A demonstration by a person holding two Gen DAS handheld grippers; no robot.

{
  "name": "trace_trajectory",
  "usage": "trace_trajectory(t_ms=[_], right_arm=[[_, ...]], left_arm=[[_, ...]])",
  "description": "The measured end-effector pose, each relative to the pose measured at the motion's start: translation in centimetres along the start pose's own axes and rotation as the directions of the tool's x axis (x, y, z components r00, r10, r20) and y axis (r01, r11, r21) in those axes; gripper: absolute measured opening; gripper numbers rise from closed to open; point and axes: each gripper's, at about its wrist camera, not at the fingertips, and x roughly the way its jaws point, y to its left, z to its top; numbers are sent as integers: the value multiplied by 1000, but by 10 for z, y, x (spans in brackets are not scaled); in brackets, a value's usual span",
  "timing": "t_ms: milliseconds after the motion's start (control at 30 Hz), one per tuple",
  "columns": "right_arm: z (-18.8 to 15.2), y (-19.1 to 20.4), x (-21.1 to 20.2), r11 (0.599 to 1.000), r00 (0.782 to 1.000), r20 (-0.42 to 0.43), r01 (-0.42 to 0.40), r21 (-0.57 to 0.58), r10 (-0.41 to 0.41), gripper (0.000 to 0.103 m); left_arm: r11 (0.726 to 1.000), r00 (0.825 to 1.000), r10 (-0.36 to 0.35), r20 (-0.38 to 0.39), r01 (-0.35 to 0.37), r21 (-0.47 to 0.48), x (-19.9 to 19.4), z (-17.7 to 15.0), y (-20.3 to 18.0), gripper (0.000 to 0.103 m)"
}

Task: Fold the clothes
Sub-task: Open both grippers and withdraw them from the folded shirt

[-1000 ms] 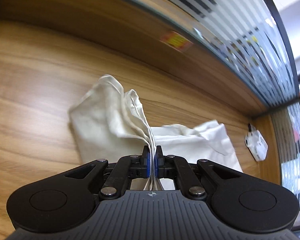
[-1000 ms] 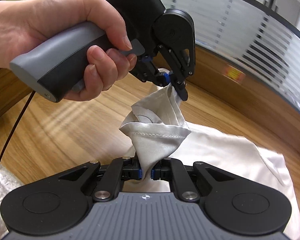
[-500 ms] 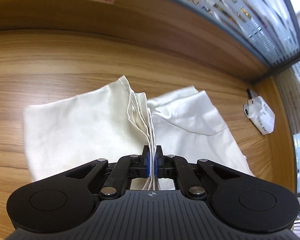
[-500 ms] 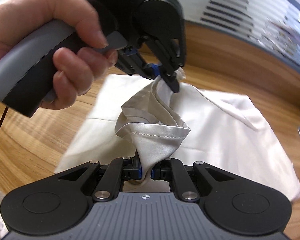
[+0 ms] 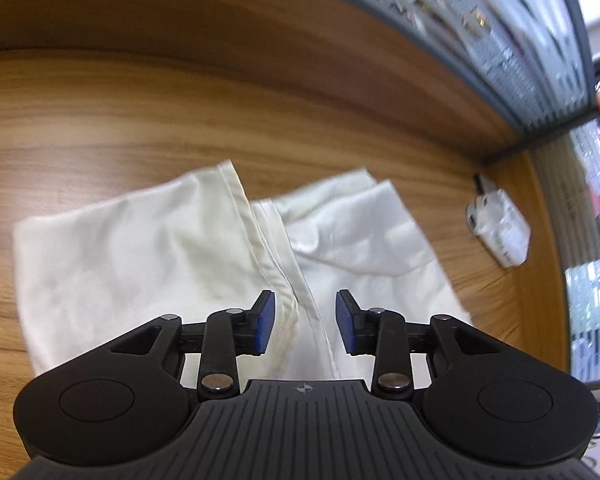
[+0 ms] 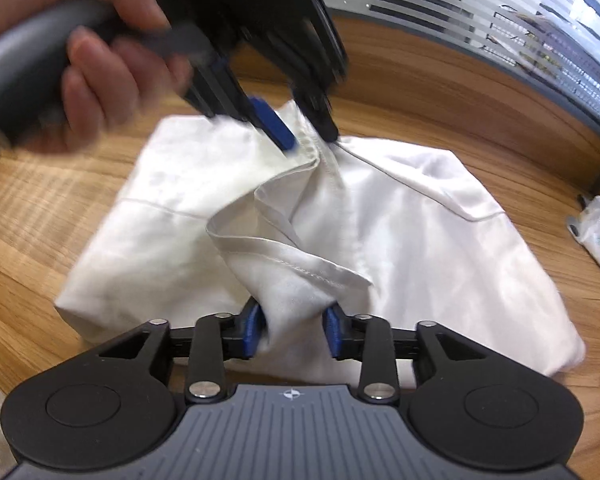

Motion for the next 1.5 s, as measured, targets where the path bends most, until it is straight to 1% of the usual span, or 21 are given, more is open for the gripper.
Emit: trace_trajectory(t_ms=[100, 133, 267, 400, 467, 633, 733, 800, 900, 933, 1000, 1033, 1067, 1167, 1200, 1233, 1300, 1367, 1400, 1467, 1500], right_arm=[[-3, -4, -6, 999, 999, -16, 35, 5, -35, 48], [-3, -5, -8, 999, 999, -16, 37, 9, -37, 48], [4, -3, -19, 999, 999, 27, 45, 0, -45, 48], [14, 10, -20, 998, 996, 83, 29, -47, -25, 48], [17, 15, -16, 997, 997, 80, 29, -69, -23, 48], [16, 8, 8, 994, 995, 6, 105, -42, -104, 48], [15, 1, 19, 989, 988, -45, 147, -10, -147, 48], [14, -8, 23, 985, 982, -84, 171, 27, -168, 48], [16, -12, 15, 979, 976, -94, 199, 33, -195, 48], [16, -11, 12, 980, 978, -88, 195, 36, -191, 49], [20, -4, 0, 986, 985, -70, 162, 39, -159, 52], [22, 1, -4, 989, 988, -63, 142, 33, -140, 54], [23, 7, -8, 992, 990, -58, 127, 26, -125, 57], [29, 31, -14, 998, 997, -46, 68, -13, -69, 58], [32, 40, -16, 999, 998, -42, 45, -29, -46, 58], [34, 50, -17, 999, 999, -39, 22, -45, -24, 59], [38, 63, -17, 998, 999, -38, -10, -61, 8, 64], [42, 81, -17, 995, 998, -38, -51, -84, 47, 64], [43, 87, -17, 994, 998, -36, -58, -93, 55, 65], [45, 102, -16, 990, 997, -24, -76, -122, 74, 65], [47, 109, -16, 987, 996, -20, -83, -139, 81, 65]], left_arm=[[999, 1000, 27, -1, -27, 39, -17, 2, 9, 39], [996, 999, 53, 1, -53, 67, -22, 2, 13, 39], [985, 993, 117, -3, -116, 127, -35, -4, 28, 39], [982, 989, 150, -16, -147, 121, -41, -9, 46, 40], [978, 986, 166, -18, -163, 130, -42, -11, 53, 40], [963, 978, 210, -16, -204, 174, -44, -10, 68, 40], [958, 977, 212, -21, -204, 201, -45, -7, 76, 41], [952, 978, 206, -22, -195, 238, -45, -6, 81, 44], [904, 970, 242, -22, -217, 367, -43, -8, 83, 44], [878, 968, 250, -17, -219, 427, -43, -11, 82, 45], [813, 964, 264, -5, -220, 539, -43, -16, 80, 46], [793, 964, 264, -5, -214, 570, -42, -18, 79, 47], [767, 965, 263, -6, -205, 608, -42, -20, 79, 48], [698, 967, 254, -8, -178, 693, -42, -27, 80, 50], [689, 967, 253, -9, -174, 704, -42, -28, 81, 51], [664, 969, 248, -13, -160, 730, -43, -30, 82, 51], [630, 968, 251, -13, -153, 761, -44, -32, 84, 51], [566, 968, 253, -11, -139, 813, -44, -33, 86, 52], [548, 967, 255, -10, -136, 825, -45, -33, 87, 52], [481, 962, 272, -2, -134, 866, -45, -32, 90, 53], [460, 960, 280, 1, -135, 878, -46, -31, 90, 56]])
